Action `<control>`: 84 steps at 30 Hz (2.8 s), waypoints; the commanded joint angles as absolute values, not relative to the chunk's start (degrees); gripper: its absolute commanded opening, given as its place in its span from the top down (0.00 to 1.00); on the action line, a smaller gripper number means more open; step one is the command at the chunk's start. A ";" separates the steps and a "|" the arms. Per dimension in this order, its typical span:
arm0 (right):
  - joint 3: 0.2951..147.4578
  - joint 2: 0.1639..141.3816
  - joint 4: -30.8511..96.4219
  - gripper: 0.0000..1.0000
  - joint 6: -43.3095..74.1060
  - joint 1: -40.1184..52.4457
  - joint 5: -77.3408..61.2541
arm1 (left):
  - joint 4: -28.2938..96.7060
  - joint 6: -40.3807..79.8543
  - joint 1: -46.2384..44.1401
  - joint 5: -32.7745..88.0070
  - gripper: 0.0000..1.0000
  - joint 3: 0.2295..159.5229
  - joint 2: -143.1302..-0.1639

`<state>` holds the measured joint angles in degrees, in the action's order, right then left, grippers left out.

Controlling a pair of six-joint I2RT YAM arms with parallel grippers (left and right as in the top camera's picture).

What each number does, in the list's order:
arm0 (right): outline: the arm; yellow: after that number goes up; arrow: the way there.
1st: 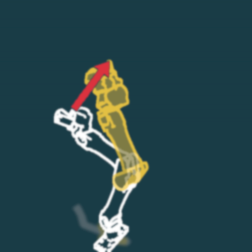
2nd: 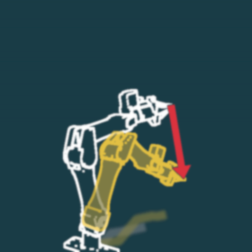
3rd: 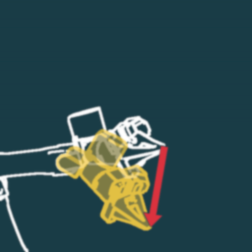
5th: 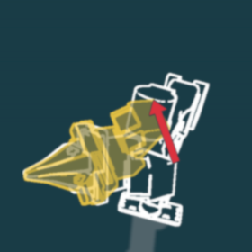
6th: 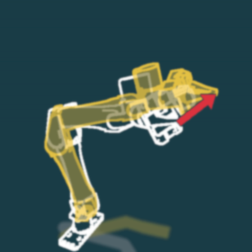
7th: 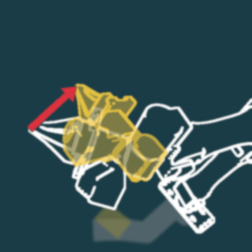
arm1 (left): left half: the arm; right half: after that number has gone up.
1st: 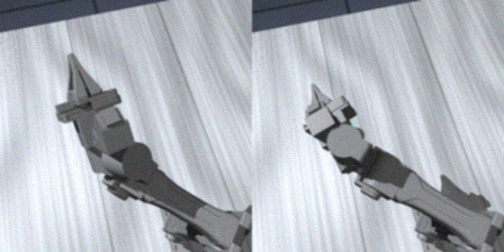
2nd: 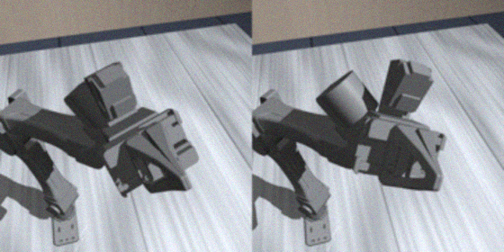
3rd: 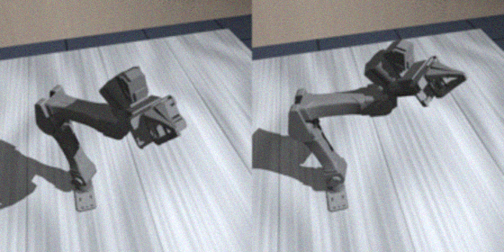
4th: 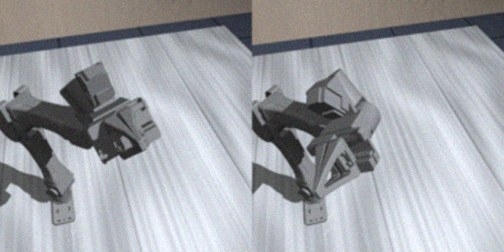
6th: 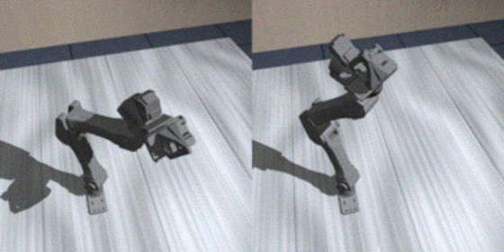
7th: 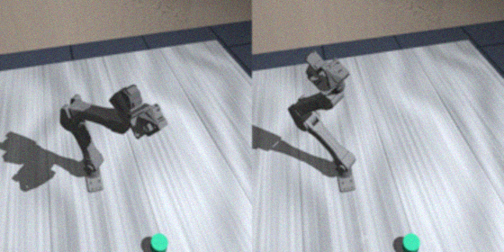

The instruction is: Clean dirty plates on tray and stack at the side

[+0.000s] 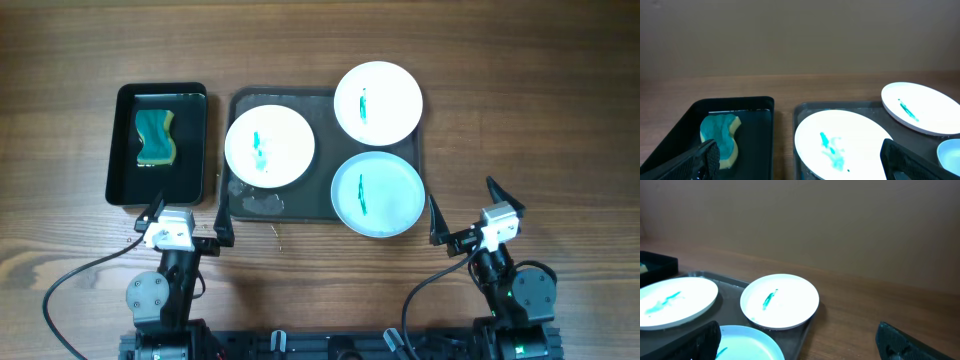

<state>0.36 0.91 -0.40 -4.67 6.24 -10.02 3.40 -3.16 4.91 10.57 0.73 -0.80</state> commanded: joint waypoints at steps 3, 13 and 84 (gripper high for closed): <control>0.38 1.43 -0.56 0.00 -2.59 6.46 -9.30 | 3.40 -2.09 4.60 10.46 0.00 0.36 -2.17; 9.28 12.40 0.19 0.00 -1.93 6.46 -17.72 | 6.04 -0.84 4.60 10.48 0.00 10.50 -11.79; 100.05 128.97 43.16 0.85 33.52 31.57 -12.25 | 61.39 12.67 4.67 -9.08 0.00 85.52 -88.95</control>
<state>99.26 126.34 43.94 32.16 31.22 -13.76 62.02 11.73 4.86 -7.92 84.51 -88.62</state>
